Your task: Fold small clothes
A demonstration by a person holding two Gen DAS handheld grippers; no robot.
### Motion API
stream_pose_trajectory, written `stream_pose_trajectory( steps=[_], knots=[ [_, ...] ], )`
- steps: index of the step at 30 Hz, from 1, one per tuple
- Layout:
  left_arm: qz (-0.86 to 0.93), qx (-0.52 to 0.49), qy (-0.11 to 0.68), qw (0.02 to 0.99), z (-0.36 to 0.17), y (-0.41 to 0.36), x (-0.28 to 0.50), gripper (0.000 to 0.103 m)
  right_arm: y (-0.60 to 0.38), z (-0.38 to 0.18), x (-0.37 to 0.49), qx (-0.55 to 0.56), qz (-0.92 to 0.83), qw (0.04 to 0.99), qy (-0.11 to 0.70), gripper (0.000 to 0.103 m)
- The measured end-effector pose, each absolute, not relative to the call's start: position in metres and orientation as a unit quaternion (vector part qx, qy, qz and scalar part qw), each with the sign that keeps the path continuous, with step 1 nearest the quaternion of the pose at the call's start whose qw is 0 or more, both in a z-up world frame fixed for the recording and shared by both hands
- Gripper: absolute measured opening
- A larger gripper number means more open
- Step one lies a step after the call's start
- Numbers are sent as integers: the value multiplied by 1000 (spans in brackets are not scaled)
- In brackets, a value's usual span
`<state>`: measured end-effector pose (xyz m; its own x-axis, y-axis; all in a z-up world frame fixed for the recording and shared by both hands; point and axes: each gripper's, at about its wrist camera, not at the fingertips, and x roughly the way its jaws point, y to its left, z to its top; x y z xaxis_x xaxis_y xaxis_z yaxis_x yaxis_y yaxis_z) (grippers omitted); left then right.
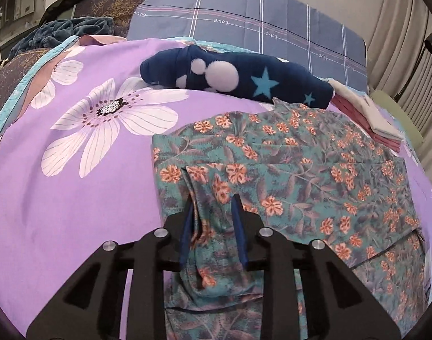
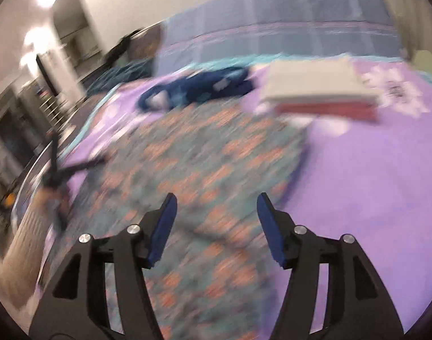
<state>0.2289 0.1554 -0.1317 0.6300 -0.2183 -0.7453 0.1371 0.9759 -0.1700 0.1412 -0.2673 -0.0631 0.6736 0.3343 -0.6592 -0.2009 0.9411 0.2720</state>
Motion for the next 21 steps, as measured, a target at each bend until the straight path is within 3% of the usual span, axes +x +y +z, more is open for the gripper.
stream_pose_trajectory(
  steps=[5,7,8,9,10,14,16,19,20,21],
  knots=[
    [-86,-35,417,904,-136,151,226,36,-327,-92,226,175,48,889,420,60],
    [-85,-30,416,905,-138,149,225,40,-333,-110,251,218,61,870,437,53],
    [-85,-26,416,905,-138,148,225,42,-332,-116,257,227,69,866,439,45],
    [-85,-20,417,905,-138,145,225,44,-328,-119,263,230,78,864,441,11],
    [-84,-15,416,905,-138,144,224,47,-318,-119,265,221,95,865,441,3],
    [-82,2,414,906,-137,137,222,61,-299,-94,251,138,60,913,379,3],
    [-85,5,415,906,-137,135,221,67,-307,-105,263,119,34,909,398,3],
    [-73,13,416,907,-137,134,221,67,-317,-134,280,125,26,892,434,4],
    [-66,15,415,907,-137,134,220,67,-316,-130,274,126,25,896,424,9],
    [-60,14,415,908,-137,136,220,67,-315,-125,270,125,22,900,418,22]
  ],
)
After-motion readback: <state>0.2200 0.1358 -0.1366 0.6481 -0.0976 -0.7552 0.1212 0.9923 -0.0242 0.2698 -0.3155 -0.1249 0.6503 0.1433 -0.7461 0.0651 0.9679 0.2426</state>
